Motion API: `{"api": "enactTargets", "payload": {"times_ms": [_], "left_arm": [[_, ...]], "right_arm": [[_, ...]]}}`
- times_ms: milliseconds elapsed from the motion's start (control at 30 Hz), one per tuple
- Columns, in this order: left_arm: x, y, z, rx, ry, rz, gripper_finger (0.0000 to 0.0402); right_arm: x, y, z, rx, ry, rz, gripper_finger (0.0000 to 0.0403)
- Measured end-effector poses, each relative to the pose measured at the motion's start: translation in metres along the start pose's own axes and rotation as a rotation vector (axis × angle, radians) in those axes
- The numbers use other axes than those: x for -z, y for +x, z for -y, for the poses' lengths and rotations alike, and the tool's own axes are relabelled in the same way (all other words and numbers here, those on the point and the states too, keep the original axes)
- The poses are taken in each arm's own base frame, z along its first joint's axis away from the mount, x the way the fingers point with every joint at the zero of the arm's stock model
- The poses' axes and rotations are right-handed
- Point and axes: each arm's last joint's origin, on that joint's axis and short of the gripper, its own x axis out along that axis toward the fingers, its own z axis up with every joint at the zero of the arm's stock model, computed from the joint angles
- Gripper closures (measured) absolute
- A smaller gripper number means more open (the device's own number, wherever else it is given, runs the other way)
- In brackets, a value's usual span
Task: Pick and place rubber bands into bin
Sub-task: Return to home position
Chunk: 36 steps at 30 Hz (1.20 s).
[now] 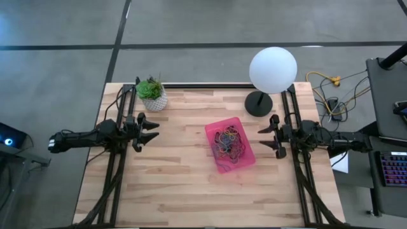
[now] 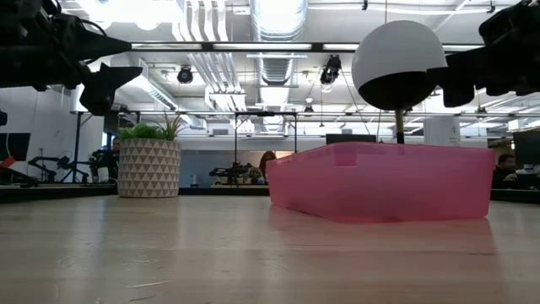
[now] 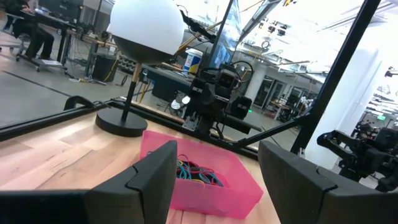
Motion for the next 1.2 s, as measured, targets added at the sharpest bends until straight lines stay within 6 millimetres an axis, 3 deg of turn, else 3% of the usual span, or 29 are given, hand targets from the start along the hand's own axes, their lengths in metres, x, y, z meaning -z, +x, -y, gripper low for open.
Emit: {"api": "enactTargets", "payload": {"times_ms": [400, 667, 733, 900, 1200], "left_arm": [[0.0, 0.0, 0.0, -0.004, 0.0, 0.002, 0.0192], [-0.002, 0.0, -0.007, -0.099, 0.008, 0.025, 0.0192], [-0.001, 0.0, -0.01, -0.158, 0.067, 0.025, 0.0192], [0.002, -0.001, -0.013, -0.238, 0.491, -0.04, 0.0192], [0.005, -0.001, -0.011, -0.147, 0.454, -0.064, 0.0192]], "right_arm": [[0.0, 0.0, 0.0, 0.001, 0.022, 0.0, 0.0209], [0.0, 0.0, 0.0, 0.001, 0.022, 0.0, 0.0209], [0.0, 0.0, 0.0, 0.001, 0.013, 0.0, 0.0209], [0.0, 0.0, 0.0, 0.001, 0.022, 0.0, 0.0209], [0.0, 0.0, 0.0, 0.001, 0.014, 0.0, 0.0209]]}}
